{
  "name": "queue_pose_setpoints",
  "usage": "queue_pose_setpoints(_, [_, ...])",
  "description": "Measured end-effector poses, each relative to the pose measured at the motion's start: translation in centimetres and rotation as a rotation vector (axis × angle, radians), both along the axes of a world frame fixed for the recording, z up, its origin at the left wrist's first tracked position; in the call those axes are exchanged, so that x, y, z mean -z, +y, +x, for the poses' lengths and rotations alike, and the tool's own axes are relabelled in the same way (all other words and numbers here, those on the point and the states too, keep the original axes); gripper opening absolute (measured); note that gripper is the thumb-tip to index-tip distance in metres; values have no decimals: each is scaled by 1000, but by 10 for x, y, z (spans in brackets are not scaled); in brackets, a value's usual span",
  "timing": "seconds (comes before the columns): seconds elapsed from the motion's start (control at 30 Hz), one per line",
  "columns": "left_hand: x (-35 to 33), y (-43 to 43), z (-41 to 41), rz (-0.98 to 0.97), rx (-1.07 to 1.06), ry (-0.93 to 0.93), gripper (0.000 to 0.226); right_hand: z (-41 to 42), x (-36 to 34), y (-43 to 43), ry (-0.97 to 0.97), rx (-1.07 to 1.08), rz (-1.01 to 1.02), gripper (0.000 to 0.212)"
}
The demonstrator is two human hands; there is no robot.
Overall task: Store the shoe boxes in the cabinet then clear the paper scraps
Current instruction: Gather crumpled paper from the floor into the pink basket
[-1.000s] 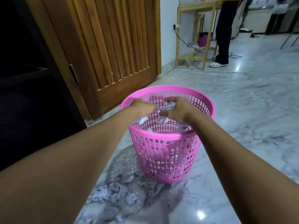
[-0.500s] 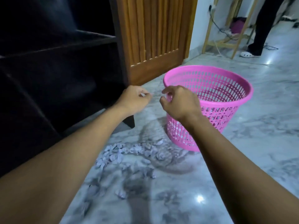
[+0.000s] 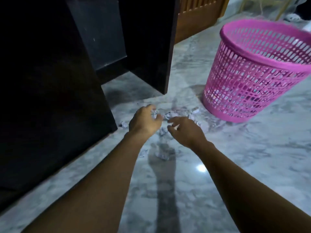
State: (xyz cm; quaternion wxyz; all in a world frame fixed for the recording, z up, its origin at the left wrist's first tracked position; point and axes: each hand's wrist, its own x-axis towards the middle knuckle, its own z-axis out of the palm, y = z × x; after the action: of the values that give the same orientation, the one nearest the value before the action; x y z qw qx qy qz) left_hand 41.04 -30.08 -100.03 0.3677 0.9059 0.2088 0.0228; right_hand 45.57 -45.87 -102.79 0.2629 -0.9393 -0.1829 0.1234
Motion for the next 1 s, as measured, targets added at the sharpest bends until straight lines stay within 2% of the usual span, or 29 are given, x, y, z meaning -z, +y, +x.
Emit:
queue_pose_setpoints(0.13, [69,0,-37,150,-110,39,53,-27,61,-6,102,-55,-77,31])
queue_pose_setpoints(0.3, [131,-7,-90,255,-294,95,79,-51,102,-9,39,-119,-117,60])
queue_pose_setpoints(0.33, [139,-7,-99,274,-308,81,84,-53,106,-9,18,-120,-119,60])
queue_pose_setpoints(0.4, [152,-7,-114,333,-333,66,89,-57,116,-11,-55,-133,-123,47])
queue_pose_setpoints(0.47, [162,-4,-125,403,-363,91,87,-58,123,-12,-116,-135,-75,30])
queue_pose_setpoints(0.57, [171,-2,-136,508,-387,154,67,-55,127,-12,-97,-97,85,13])
queue_pose_setpoints(0.67, [178,-1,-142,660,-339,144,34,-48,123,-9,23,-120,187,8])
queue_pose_setpoints(0.73, [180,3,-143,701,-305,111,15,-44,118,-4,60,-124,207,22])
queue_pose_setpoints(0.77, [180,5,-141,690,-288,94,8,-43,116,-1,80,-121,220,22])
queue_pose_setpoints(0.8, [178,8,-139,659,-281,90,9,-42,114,3,100,-119,237,20])
queue_pose_setpoints(0.93, [163,17,-129,419,-308,66,36,-42,104,23,170,-79,271,21])
queue_pose_setpoints(1.0, [155,23,-120,370,-333,37,43,-43,103,36,177,-100,239,22])
